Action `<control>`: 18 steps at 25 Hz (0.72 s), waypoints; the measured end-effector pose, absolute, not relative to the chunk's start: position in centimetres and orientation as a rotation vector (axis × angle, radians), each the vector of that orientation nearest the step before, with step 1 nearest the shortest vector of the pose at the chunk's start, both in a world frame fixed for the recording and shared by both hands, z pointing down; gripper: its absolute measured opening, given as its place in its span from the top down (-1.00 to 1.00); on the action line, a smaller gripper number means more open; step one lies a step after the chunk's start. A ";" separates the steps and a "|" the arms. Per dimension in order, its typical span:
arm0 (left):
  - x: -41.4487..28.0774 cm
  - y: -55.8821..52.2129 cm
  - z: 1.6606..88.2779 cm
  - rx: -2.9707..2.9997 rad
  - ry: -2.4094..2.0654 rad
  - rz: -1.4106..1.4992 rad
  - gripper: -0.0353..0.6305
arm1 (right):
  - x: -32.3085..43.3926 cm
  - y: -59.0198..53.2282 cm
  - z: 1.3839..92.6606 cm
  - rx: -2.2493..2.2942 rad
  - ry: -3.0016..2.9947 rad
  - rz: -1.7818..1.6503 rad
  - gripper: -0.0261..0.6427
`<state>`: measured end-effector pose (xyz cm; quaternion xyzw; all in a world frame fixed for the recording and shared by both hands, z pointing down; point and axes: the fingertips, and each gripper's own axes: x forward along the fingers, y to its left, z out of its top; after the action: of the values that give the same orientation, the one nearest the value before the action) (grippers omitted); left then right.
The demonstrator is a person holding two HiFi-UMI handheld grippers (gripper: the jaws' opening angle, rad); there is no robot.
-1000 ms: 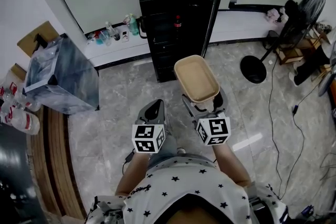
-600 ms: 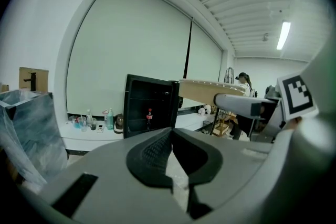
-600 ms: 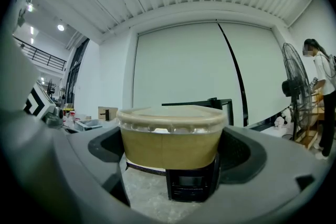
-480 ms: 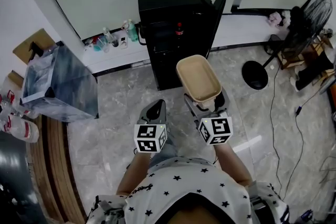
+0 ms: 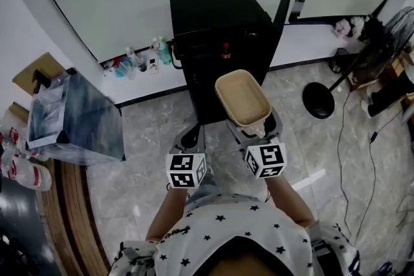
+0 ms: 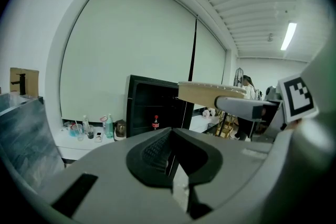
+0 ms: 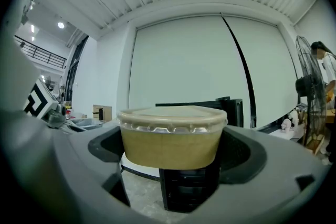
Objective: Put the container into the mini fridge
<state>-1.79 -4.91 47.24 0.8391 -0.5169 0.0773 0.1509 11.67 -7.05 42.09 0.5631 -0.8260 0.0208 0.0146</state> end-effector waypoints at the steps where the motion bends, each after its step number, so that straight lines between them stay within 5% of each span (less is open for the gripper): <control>1: -2.0 -5.8 47.2 2.413 -1.478 0.224 0.86 | 11.3 -7.9 42.0 1.752 -2.569 0.063 -0.64; 18: -6.4 -19.2 47.4 2.471 -1.396 0.238 0.86 | 7.0 -20.5 43.0 1.831 -2.500 0.076 -0.64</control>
<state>-6.44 -19.24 47.38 0.8583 -0.4848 0.0828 0.1463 6.96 -20.48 42.98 0.5905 -0.8064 0.0244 0.0211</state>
